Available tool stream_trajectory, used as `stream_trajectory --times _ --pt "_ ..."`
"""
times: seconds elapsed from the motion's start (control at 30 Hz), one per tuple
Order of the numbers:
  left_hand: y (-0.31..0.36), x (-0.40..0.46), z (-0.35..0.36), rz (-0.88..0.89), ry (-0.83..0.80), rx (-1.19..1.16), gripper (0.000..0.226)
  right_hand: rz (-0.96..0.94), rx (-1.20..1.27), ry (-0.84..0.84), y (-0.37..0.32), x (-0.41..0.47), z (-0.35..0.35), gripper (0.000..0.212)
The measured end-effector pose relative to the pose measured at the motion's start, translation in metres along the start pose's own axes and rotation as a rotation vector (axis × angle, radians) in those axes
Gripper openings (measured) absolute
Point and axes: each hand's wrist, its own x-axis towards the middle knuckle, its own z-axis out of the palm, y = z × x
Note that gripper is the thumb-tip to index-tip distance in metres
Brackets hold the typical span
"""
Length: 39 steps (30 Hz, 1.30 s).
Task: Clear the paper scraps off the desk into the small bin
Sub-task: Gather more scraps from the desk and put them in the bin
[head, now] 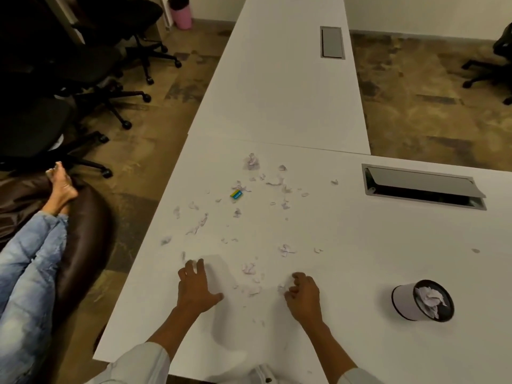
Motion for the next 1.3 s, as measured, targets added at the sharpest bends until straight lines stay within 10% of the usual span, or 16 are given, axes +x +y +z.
stream_trajectory --times 0.23,0.4,0.7,0.97,1.3 --pt "-0.045 0.042 -0.024 -0.043 0.029 -0.056 0.132 -0.108 -0.077 0.191 -0.013 0.059 -0.022 0.048" --pt "-0.059 0.070 -0.037 -0.022 0.022 -0.093 0.144 -0.038 -0.278 -0.019 -0.012 0.080 -0.011 0.084" --pt "-0.059 0.087 -0.039 0.079 -0.067 -0.147 0.143 -0.415 -0.539 -0.308 -0.042 0.045 0.081 0.088" --pt "-0.035 0.047 -0.007 0.322 0.019 -0.024 0.084 -0.683 -0.793 -0.234 -0.028 0.013 0.074 0.060" --pt "-0.013 0.021 0.009 0.274 0.030 -0.090 0.027 -0.266 -0.336 -0.071 -0.017 0.009 0.037 0.024"
